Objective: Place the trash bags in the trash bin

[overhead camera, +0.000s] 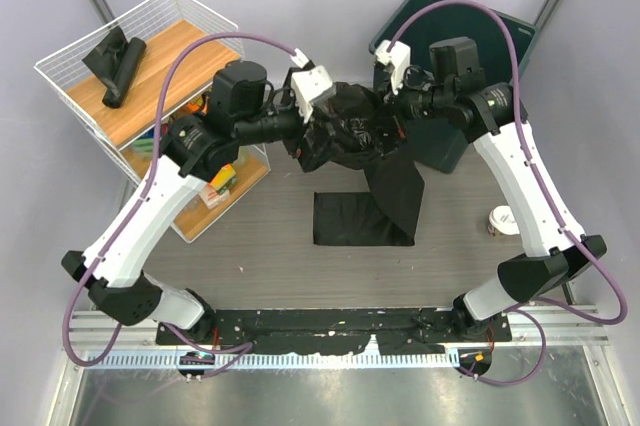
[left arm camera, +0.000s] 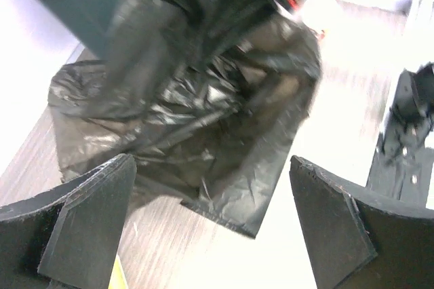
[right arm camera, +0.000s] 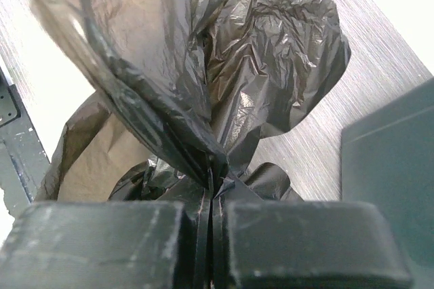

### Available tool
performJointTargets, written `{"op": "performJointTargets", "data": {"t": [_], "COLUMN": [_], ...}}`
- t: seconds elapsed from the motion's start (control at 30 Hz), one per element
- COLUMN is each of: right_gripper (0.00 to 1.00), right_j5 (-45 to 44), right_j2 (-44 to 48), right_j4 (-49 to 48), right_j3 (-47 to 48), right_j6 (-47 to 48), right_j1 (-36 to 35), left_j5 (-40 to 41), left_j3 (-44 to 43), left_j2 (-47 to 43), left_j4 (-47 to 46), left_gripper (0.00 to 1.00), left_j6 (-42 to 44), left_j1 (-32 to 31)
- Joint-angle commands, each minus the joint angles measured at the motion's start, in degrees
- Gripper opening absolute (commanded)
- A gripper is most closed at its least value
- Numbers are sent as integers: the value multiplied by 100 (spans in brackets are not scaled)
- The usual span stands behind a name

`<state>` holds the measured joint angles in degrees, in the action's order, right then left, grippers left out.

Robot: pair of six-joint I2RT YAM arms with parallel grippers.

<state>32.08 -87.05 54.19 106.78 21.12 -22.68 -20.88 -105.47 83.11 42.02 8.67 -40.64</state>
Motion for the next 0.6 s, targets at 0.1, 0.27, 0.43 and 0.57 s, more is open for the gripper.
{"op": "performJointTargets", "data": {"t": [0.1,0.27,0.43,0.57], "right_gripper": [1,1,2,1], "right_j5": [290,457,537,563], "right_j2": [-14,-67,-58,-76], "right_j4": [600,821,926,961], "right_j3": [615,747,800,853], "right_j6": [190,225,217,173], "right_j1": [106,123,141,176], "left_j5": [-1365,-1515,-1286,-1252], "left_j3": [52,351,659,940], "left_j2": [-383,-278,-85,38], "left_j4": [1422,1345,1010,695], "left_gripper": [100,100,100,100], "left_j6": [2128,2684,2991,3027], "left_j1": [-14,-58,-163,-268]}}
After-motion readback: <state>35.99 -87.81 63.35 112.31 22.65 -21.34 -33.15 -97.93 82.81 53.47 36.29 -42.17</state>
